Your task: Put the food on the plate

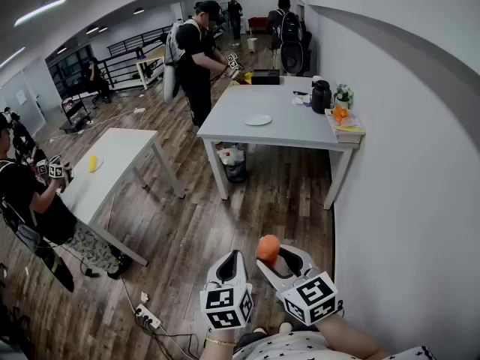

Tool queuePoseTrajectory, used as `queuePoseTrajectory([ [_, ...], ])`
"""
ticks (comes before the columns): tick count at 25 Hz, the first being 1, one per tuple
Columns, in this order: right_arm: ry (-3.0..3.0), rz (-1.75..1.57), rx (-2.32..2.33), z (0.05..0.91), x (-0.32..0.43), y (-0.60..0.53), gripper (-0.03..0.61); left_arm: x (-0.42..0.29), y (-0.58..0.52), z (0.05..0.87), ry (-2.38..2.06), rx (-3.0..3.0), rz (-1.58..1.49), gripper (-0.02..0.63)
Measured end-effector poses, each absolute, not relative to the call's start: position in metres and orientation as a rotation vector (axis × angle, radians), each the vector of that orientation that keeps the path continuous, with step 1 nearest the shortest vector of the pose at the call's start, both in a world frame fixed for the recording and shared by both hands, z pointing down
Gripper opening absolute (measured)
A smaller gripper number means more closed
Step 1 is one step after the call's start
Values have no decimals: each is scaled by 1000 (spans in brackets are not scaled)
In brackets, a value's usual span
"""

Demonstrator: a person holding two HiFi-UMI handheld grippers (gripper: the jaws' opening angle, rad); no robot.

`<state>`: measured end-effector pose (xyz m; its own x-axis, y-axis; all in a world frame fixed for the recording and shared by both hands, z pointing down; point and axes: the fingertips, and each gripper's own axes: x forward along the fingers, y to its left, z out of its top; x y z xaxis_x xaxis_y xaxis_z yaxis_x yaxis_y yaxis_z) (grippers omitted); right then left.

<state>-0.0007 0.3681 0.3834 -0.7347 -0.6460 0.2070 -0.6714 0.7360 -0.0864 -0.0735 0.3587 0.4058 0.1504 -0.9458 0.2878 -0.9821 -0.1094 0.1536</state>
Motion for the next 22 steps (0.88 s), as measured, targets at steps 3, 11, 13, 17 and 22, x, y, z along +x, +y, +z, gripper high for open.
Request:
queuePoseTrajectory([
  [3,-2772,227,1058,382,-8,370,202,-80,361,404,-1862,2128,161,8],
  [11,-2783,255,1048,382,-28,369,202,-100,362,404,-1870,2114,175,8],
  [13,-2777,269,1045,385,-34,370,202,-106,361,405,-1865,2111,179,8],
  [17,-2761,279,1044,400,-44,369,202,-115,360,414,-1867,2113,173,8],
  [22,-2763,330,1051,408,-55,353,202,-131,350,425,-1861,2095,192,8],
])
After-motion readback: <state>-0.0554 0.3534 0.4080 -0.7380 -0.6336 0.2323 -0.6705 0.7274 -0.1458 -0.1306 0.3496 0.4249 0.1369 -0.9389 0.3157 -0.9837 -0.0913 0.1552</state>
